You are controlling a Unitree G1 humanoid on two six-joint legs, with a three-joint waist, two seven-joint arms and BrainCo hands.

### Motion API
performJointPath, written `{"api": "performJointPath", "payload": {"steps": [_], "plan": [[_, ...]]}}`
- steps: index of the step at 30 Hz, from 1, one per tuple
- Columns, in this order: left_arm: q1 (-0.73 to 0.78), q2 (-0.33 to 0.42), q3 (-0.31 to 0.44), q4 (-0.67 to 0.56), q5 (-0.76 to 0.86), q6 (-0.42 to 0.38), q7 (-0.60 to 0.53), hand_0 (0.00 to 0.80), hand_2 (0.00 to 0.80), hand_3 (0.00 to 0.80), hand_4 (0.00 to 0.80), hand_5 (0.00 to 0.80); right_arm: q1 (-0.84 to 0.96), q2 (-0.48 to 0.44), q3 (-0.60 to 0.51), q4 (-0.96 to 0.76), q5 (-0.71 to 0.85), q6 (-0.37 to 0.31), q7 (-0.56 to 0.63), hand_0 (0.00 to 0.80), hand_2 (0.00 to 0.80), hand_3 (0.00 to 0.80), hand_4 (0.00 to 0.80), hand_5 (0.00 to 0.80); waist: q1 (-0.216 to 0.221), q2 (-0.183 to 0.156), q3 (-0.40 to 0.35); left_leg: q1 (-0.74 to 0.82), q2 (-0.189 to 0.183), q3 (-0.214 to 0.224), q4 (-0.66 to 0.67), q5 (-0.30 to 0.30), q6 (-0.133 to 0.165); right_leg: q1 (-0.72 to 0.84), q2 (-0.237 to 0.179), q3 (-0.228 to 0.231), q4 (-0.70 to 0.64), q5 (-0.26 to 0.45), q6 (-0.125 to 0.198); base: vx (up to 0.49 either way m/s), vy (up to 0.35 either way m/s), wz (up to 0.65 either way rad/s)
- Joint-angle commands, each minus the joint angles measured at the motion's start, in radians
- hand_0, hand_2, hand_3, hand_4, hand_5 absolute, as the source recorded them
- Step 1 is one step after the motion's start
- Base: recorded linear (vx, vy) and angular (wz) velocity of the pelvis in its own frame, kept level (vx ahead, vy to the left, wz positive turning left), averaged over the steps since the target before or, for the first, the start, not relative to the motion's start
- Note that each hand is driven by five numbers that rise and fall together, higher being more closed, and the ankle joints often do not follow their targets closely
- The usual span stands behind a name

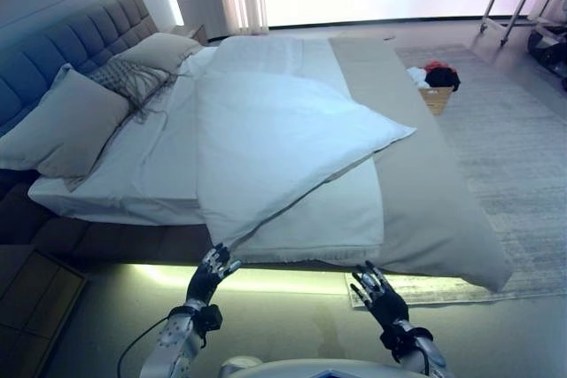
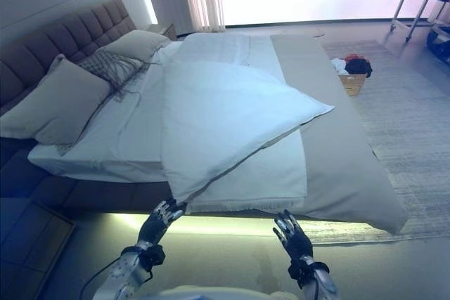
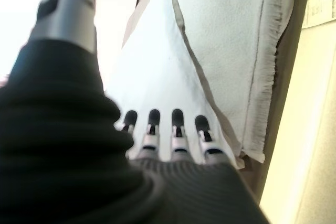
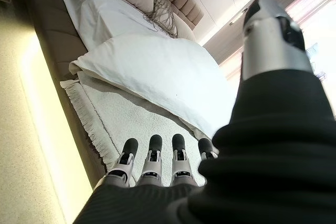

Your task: Make the bed neatly

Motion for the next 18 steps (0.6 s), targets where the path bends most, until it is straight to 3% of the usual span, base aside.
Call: {"api": "performJointPath", "payload": {"steps": [1, 12, 18], "plan": [[-0.034, 0.041, 0.061, -0.086, 0.021, -0.051, 0.017, 0.000, 0.000, 0.000, 0.000, 0.000, -0.047, 0.026, -0.033, -0.058, 0.020, -0.025, 0.005, 0.000, 0.000, 0.000, 0.000, 0.000, 0.008, -0.076, 0.032, 0.001, 0.000, -0.016, 0.043, -0.001, 0.007, 0.135, 0.027, -0.081, -0.349, 0.301, 0.033, 0.000, 0.000, 0.00], [-0.031, 0.033, 0.064, -0.067, -0.004, -0.067, -0.004, 0.000, 0.000, 0.000, 0.000, 0.000, -0.045, 0.029, -0.029, -0.065, 0.002, 0.001, 0.018, 0.000, 0.000, 0.000, 0.000, 0.000, 0.005, -0.069, 0.032, 0.010, -0.004, -0.021, 0.037, 0.000, 0.006, 0.139, 0.027, -0.086, -0.345, 0.299, 0.032, 0.000, 0.000, 0.00], [-0.021, 0.034, 0.077, -0.079, -0.019, -0.076, -0.020, 0.000, 0.000, 0.000, 0.000, 0.000, -0.033, 0.045, -0.038, -0.070, 0.056, 0.013, 0.043, 0.000, 0.000, 0.000, 0.000, 0.000, -0.002, -0.068, 0.039, 0.004, 0.011, 0.008, 0.061, -0.001, 0.001, 0.137, 0.024, -0.097, -0.335, 0.295, 0.024, 0.004, -0.035, 0.03]]}}
